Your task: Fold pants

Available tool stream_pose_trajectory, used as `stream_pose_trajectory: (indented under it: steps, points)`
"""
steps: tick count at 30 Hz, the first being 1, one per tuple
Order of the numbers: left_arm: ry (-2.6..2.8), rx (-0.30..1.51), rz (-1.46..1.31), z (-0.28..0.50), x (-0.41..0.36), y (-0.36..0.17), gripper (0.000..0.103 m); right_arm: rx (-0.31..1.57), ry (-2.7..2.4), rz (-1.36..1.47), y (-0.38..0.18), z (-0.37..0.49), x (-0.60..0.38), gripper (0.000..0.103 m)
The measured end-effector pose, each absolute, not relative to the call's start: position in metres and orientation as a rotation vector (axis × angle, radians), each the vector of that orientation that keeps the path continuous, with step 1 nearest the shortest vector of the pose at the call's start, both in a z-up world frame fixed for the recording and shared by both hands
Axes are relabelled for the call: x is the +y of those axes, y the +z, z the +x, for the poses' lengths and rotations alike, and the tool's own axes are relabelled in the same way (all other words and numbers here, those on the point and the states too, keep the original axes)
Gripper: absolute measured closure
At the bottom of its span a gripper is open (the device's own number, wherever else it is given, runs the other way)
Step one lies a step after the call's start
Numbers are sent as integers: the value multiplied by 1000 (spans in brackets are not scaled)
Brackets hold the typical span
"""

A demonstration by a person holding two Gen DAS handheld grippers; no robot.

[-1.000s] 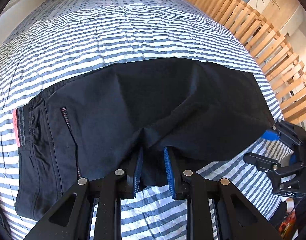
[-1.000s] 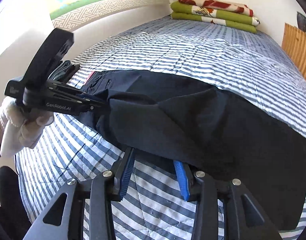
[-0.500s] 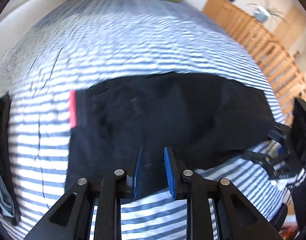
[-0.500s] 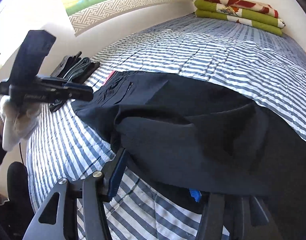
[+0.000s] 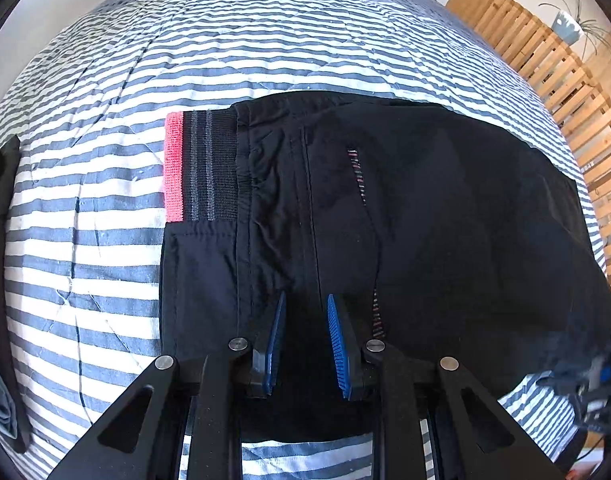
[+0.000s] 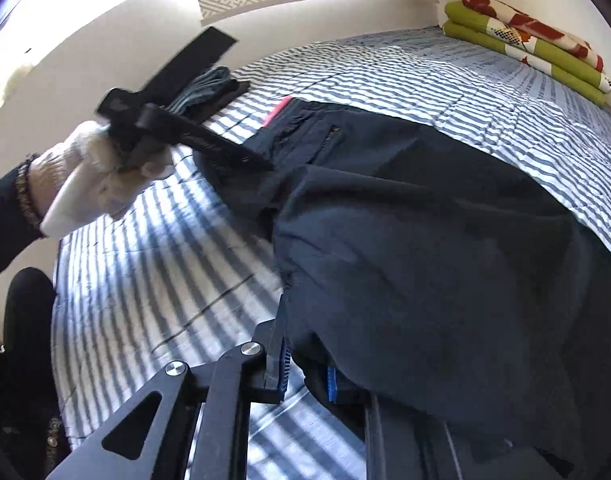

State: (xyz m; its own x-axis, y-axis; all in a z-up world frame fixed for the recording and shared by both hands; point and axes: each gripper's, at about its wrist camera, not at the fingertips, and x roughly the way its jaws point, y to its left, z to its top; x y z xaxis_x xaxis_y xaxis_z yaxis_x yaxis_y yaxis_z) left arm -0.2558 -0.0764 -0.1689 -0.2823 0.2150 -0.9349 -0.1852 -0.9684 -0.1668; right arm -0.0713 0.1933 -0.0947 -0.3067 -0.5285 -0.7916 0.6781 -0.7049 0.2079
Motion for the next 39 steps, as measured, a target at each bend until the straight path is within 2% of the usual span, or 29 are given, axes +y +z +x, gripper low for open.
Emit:
stream_pose_trajectory:
  steps: [3,6,8,9,12,15,18,20,22,26,28,30,33,35,39]
  points:
    - [2339,-27,-1715,-253,-77,-166,80,239,-2059,1188,-106,-48,190,91]
    - [2368,80,-1704,-244,-74,-158,80,228,-2052,1280,-120,-36,189,84]
    - [2396,173,-1707,-238,-77,-156,80,247,-2042,1282,-116,-24,192,68]
    - [2396,182,-1730,-236,-81,-158,80,223,-2016,1295,-112,-20,195,66]
    - [2450,135,-1749,-230,-106,-155,75,154,-1968,1289,-91,-2,213,66]
    - [2528,10,-1686,-221,-116,-134,80,131,-2088,1188,-59,0,233,66]
    - [2483,70,-1561,-206,-77,-113,79,49,-2241,1191,-52,-30,247,66]
    - [2396,113,-1501,-196,-42,-108,79,-8,-2302,1263,-63,-56,250,71]
    - [2319,118,-1467,-197,0,-113,79,31,-2334,1345,-79,-78,247,78]
    - [2262,304,-1522,-205,63,-155,78,118,-2322,1448,-111,-99,243,79]
    - [2274,393,-1583,-207,70,-182,75,241,-2313,1475,-124,-100,243,82]
    - [2288,387,-1536,-204,64,-182,75,280,-2291,1480,-121,-96,258,82]
    - [2350,304,-1528,-201,36,-165,75,214,-2344,1504,-106,-96,292,82]
    - [2369,233,-1523,-204,34,-156,79,101,-2388,1464,-91,-94,314,82]
    - [2292,238,-1431,-203,76,-143,79,-11,-2396,1407,-81,-95,322,82]
